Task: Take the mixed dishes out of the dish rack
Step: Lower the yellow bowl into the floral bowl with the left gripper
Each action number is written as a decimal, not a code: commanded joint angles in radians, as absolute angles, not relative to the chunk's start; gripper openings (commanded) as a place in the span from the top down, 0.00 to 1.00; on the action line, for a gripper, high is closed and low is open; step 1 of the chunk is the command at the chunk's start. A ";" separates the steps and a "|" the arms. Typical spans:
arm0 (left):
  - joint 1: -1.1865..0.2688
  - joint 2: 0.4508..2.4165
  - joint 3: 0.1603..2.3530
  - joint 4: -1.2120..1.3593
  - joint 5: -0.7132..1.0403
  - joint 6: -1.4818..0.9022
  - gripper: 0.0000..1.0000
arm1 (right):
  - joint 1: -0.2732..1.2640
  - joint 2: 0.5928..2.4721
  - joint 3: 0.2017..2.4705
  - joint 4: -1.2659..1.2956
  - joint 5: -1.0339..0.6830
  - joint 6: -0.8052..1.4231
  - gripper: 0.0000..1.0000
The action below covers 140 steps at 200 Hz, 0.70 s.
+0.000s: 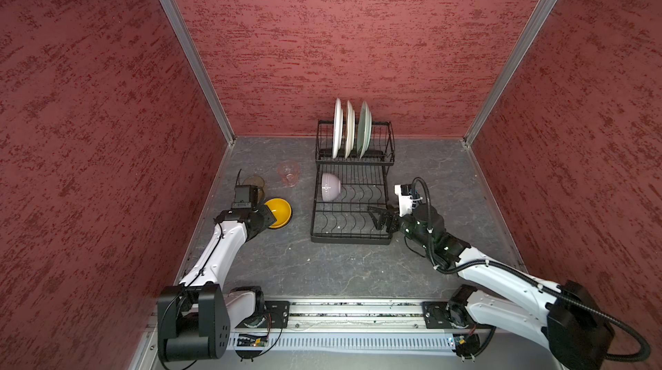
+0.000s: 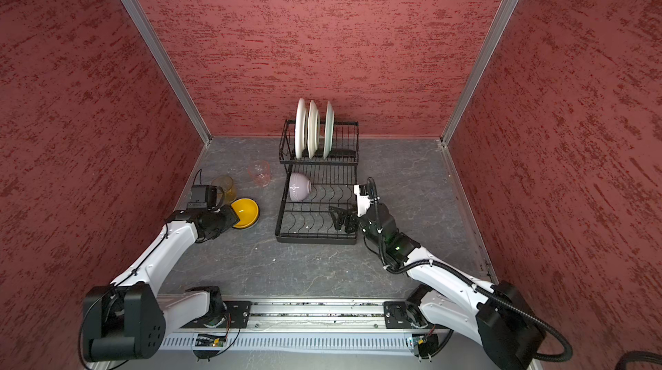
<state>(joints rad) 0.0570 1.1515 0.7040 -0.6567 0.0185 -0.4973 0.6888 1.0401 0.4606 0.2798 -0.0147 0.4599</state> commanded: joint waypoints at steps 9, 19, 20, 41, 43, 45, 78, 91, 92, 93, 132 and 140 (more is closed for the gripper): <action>0.065 1.112 0.711 -0.647 0.041 -0.500 0.26 | 0.692 1.064 0.476 0.295 -0.020 0.468 0.01; 0.065 1.088 0.714 -0.651 0.059 -0.500 0.21 | 0.692 1.078 0.477 0.302 -0.023 0.469 0.01; 0.066 1.086 0.714 -0.651 0.060 -0.501 0.20 | 0.693 1.081 0.477 0.302 -0.023 0.470 0.01; 0.063 1.013 0.715 -0.648 0.085 -0.502 0.00 | 0.692 1.114 0.495 0.290 -0.024 0.465 0.01; 0.062 1.006 0.714 -0.646 0.085 -0.502 0.00 | 0.693 1.117 0.498 0.287 -0.023 0.465 0.01; 0.061 0.998 0.713 -0.645 0.087 -0.503 0.00 | 0.692 1.120 0.501 0.285 -0.022 0.464 0.01; 0.055 0.901 0.692 -0.590 0.156 -0.536 0.01 | 0.693 1.151 0.542 0.241 -0.014 0.457 0.01; 0.042 0.886 0.683 -0.560 0.193 -0.556 0.00 | 0.693 1.161 0.552 0.242 -0.018 0.460 0.01; 0.039 0.886 0.683 -0.559 0.195 -0.557 0.00 | 0.693 1.162 0.553 0.242 -0.018 0.460 0.01; 0.038 0.885 0.683 -0.558 0.196 -0.558 0.00 | 0.693 1.163 0.553 0.242 -0.018 0.460 0.01; -0.060 0.902 0.693 -0.508 0.186 -0.568 0.00 | 0.695 1.245 0.597 0.263 -0.028 0.493 0.01; -0.074 0.910 0.697 -0.498 0.187 -0.564 0.00 | 0.695 1.269 0.609 0.276 -0.038 0.501 0.01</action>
<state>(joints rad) -0.0334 0.8951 0.6998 -0.5579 0.1680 -0.5564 0.6903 1.2160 0.5617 0.2440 -0.0181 0.4740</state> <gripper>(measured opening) 0.995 0.986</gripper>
